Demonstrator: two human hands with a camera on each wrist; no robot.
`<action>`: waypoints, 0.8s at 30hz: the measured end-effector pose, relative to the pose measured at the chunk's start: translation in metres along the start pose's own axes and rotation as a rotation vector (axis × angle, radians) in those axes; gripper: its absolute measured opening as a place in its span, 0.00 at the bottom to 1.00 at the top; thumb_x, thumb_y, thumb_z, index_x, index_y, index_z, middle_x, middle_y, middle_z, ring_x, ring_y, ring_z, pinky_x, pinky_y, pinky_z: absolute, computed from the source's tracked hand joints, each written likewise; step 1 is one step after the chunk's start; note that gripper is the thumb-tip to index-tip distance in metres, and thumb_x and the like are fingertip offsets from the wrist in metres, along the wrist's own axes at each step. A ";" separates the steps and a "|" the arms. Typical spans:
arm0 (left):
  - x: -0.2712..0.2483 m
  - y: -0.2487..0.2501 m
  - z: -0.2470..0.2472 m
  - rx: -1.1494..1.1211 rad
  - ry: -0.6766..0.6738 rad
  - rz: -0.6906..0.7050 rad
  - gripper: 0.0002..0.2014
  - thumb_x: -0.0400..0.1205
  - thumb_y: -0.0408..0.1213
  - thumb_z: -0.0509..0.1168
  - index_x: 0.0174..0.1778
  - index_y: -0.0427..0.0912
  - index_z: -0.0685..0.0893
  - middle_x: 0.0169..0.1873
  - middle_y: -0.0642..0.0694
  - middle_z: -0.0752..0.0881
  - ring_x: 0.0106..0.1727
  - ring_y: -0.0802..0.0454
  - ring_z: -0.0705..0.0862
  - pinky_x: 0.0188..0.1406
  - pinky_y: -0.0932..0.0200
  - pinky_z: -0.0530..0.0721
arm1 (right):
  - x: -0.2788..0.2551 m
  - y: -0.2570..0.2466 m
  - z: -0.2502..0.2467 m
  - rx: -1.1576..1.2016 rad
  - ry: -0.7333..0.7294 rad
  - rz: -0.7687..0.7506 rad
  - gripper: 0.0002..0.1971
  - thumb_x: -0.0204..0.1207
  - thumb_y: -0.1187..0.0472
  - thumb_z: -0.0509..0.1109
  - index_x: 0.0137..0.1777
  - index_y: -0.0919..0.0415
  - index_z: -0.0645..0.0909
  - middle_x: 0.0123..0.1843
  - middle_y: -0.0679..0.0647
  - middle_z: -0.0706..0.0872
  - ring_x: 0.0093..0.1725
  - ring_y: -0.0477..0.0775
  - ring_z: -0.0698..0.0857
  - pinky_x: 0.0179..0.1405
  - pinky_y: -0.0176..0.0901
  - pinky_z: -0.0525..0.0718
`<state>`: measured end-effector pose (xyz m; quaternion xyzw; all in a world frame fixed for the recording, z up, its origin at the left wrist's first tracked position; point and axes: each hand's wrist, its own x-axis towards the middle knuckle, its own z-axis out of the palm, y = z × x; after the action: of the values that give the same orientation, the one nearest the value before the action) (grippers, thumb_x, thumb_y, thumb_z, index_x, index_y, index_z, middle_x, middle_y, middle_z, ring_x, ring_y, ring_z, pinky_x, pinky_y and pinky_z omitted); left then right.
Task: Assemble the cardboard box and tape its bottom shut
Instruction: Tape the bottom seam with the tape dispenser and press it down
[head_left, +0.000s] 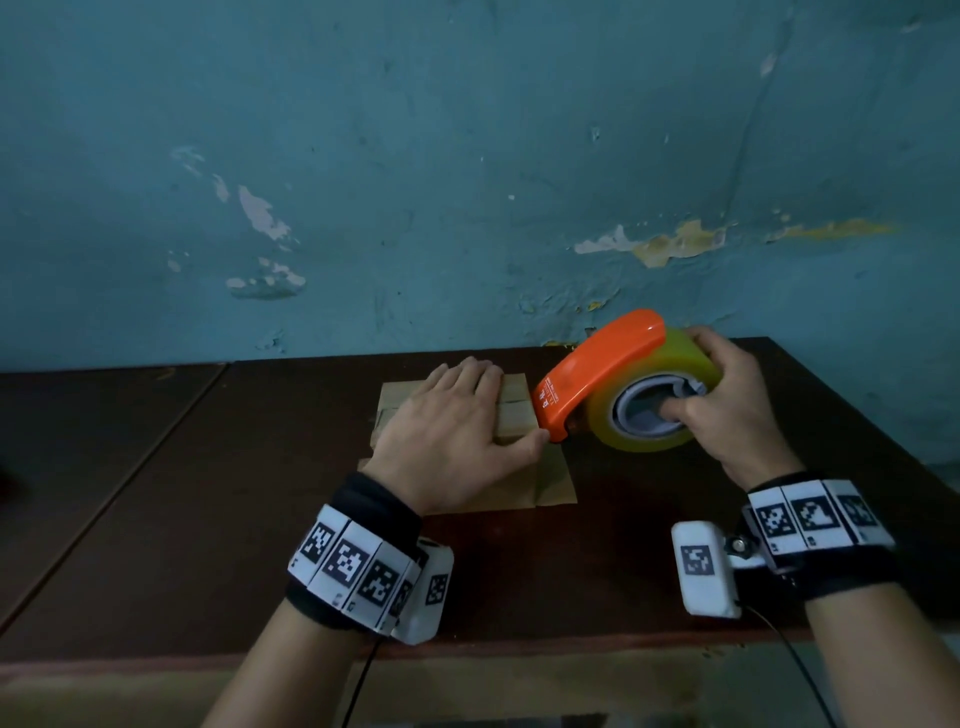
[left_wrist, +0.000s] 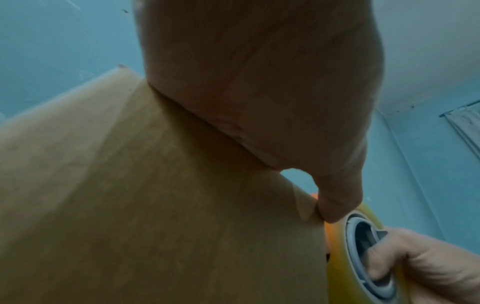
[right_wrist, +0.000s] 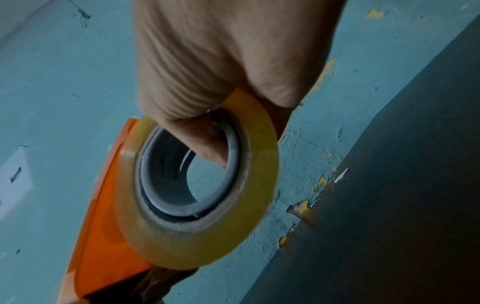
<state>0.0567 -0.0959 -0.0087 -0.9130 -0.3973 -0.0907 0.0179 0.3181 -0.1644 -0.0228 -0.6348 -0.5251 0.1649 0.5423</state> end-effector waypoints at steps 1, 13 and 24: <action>0.001 -0.001 0.001 0.002 0.009 -0.003 0.45 0.83 0.73 0.47 0.87 0.42 0.61 0.81 0.43 0.71 0.82 0.47 0.69 0.84 0.51 0.59 | 0.000 0.000 0.001 0.004 -0.004 -0.005 0.28 0.62 0.84 0.77 0.54 0.53 0.80 0.48 0.60 0.87 0.46 0.55 0.90 0.47 0.51 0.87; -0.001 -0.017 0.005 0.014 -0.013 -0.061 0.47 0.77 0.79 0.48 0.90 0.59 0.51 0.70 0.49 0.74 0.70 0.50 0.73 0.73 0.52 0.71 | 0.001 -0.004 -0.010 0.022 0.056 -0.016 0.33 0.62 0.87 0.74 0.51 0.46 0.79 0.48 0.55 0.88 0.44 0.43 0.89 0.47 0.45 0.86; -0.003 -0.026 0.005 -0.029 -0.021 -0.027 0.45 0.77 0.79 0.49 0.88 0.62 0.51 0.71 0.51 0.72 0.70 0.51 0.72 0.71 0.53 0.72 | 0.001 0.003 -0.035 -0.001 0.051 0.036 0.33 0.61 0.87 0.74 0.52 0.47 0.80 0.45 0.51 0.87 0.39 0.35 0.88 0.45 0.45 0.83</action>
<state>0.0365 -0.0791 -0.0152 -0.9086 -0.4084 -0.0871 -0.0008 0.3468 -0.1814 -0.0123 -0.6485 -0.4998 0.1580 0.5520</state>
